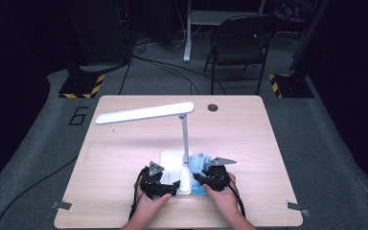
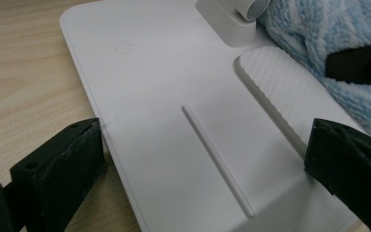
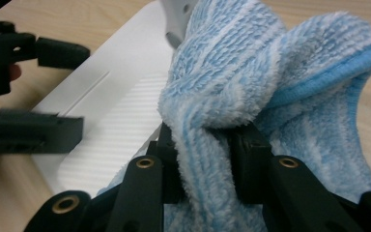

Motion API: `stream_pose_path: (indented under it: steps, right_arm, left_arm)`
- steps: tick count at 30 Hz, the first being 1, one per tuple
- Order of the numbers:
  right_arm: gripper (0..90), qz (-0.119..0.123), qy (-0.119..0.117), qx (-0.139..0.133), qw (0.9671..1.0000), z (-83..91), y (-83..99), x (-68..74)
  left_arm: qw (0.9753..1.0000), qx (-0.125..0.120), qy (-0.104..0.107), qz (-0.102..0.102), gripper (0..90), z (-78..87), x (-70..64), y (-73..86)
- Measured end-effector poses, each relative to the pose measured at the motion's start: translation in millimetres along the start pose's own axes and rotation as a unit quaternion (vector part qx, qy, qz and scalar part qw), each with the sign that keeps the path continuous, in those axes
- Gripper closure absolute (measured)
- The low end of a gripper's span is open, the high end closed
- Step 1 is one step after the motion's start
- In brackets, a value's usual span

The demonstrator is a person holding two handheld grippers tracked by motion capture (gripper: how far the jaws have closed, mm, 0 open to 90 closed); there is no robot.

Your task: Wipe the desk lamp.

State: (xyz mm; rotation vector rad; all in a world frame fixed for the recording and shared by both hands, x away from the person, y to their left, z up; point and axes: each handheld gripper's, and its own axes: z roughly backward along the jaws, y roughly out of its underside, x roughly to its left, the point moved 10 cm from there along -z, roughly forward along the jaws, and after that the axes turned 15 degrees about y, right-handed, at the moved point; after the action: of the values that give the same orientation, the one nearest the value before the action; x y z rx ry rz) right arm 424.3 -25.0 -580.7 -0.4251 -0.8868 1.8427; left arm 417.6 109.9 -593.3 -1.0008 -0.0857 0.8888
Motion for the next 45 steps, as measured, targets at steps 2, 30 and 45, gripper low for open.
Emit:
stream_pose_path:
  steps: [2,30,45]
  right_arm:
    - [68.7,0.005,-0.005,0.002,1.0,5.4,5.2,4.3]
    - [63.6,0.024,-0.001,-0.014,0.9996,8.2,11.1,5.7]
    - [70.7,-0.005,0.015,-0.018,0.9997,-4.4,-9.4,-16.9]
  left_arm:
    - [1.0,0.001,0.0,0.0,0.4,0.2,-0.1,0.2]
    - [1.0,-0.001,0.001,-0.001,2.4,1.3,0.2,0.3]
    - [1.0,0.0,0.002,0.002,2.3,1.3,0.1,0.3]
